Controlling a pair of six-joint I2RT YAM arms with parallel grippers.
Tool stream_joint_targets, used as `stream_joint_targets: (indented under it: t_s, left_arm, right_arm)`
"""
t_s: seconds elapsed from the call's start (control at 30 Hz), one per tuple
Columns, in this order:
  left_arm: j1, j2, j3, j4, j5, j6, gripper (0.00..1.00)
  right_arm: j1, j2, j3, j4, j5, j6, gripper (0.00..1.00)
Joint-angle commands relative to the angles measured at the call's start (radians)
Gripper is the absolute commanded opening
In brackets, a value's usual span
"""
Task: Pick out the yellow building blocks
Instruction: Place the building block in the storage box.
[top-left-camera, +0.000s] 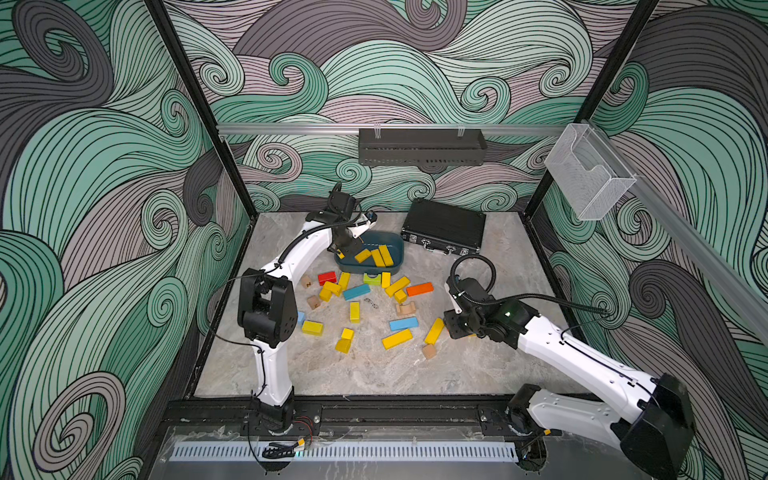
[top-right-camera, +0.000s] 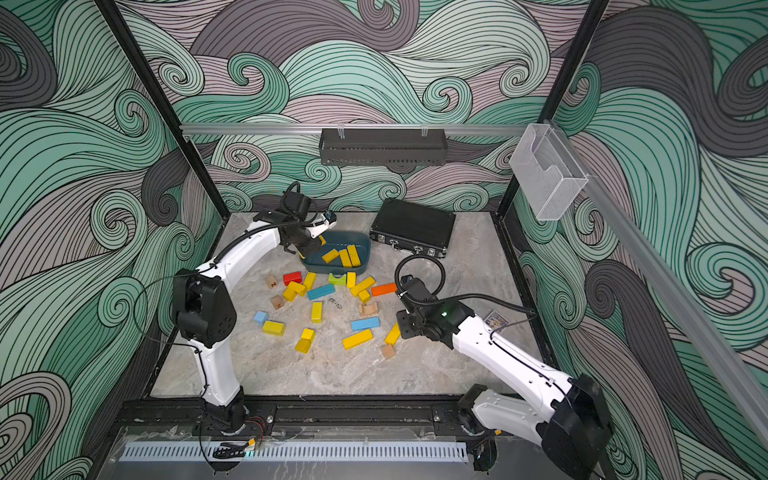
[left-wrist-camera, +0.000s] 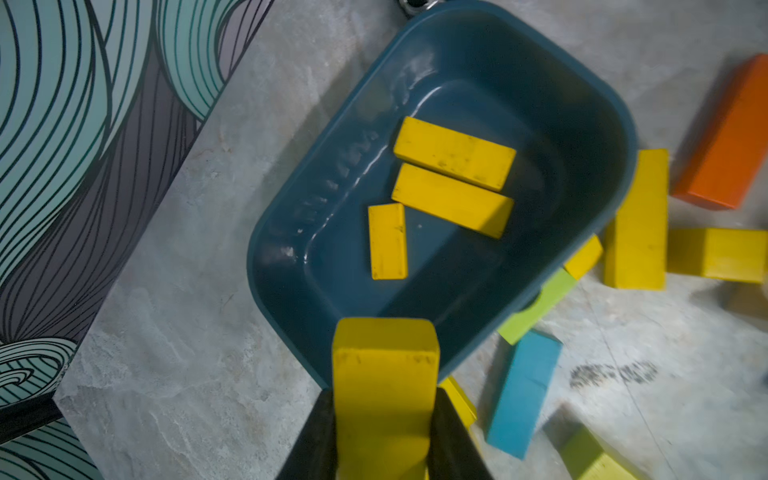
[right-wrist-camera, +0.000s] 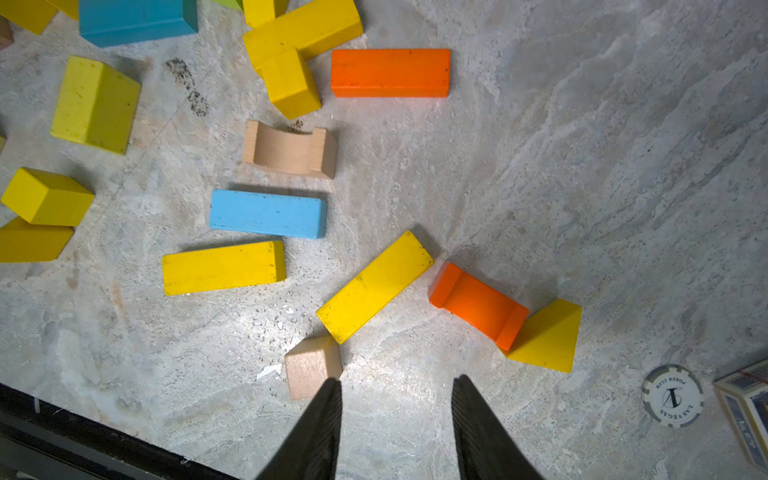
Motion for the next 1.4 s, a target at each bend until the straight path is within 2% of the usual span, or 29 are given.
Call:
stream_joint_targets:
  t_s: [0.0,0.27,0.47,0.53,0.7,0.8,0.97,1.1,1.23,1.37]
  left_arm:
    - [-0.002,0.097,0.115,-0.004,-0.054,-0.061,0.18]
    - [-0.003,0.337,0.354,-0.062,-0.062,-0.064,0.20]
    - [-0.003,0.403,0.359,-0.054,-0.077,-0.049,0.23]
    - [-0.004,0.407,0.346,-0.048,-0.080,-0.042,0.28]
    - [-0.003,0.399,0.328,-0.040,-0.070,-0.051,0.50]
    - [-0.003,0.380,0.319,-0.035,-0.062,-0.058,0.59]
    - [-0.003,0.309,0.314,-0.034,-0.065,-0.081,0.63]
    - [-0.004,0.209,0.345,-0.066,-0.103,-0.161,0.67]
    - [-0.003,0.052,0.323,-0.117,-0.086,-0.226,0.74]
    - [-0.002,-0.145,0.169,-0.128,-0.029,-0.261,0.77]
  right_arm:
    - [0.016,-0.029,-0.040,-0.024,-0.001,0.080,0.46]
    - [0.020,-0.097,-0.124,-0.028,0.006,0.178,0.48]
    - [0.019,-0.070,-0.141,0.016,-0.019,0.202,0.50]
    - [0.020,-0.052,-0.144,0.039,-0.031,0.212,0.51]
    - [0.019,-0.011,-0.155,0.102,-0.045,0.238,0.52]
    - [0.018,0.016,-0.150,0.121,-0.052,0.255,0.54]
    - [0.018,0.050,-0.155,0.179,-0.068,0.281,0.59]
    - [0.018,0.101,-0.145,0.212,-0.085,0.291,0.59]
    - [0.017,0.179,-0.129,0.246,-0.096,0.294,0.60]
    - [0.016,0.274,-0.097,0.269,-0.102,0.294,0.60]
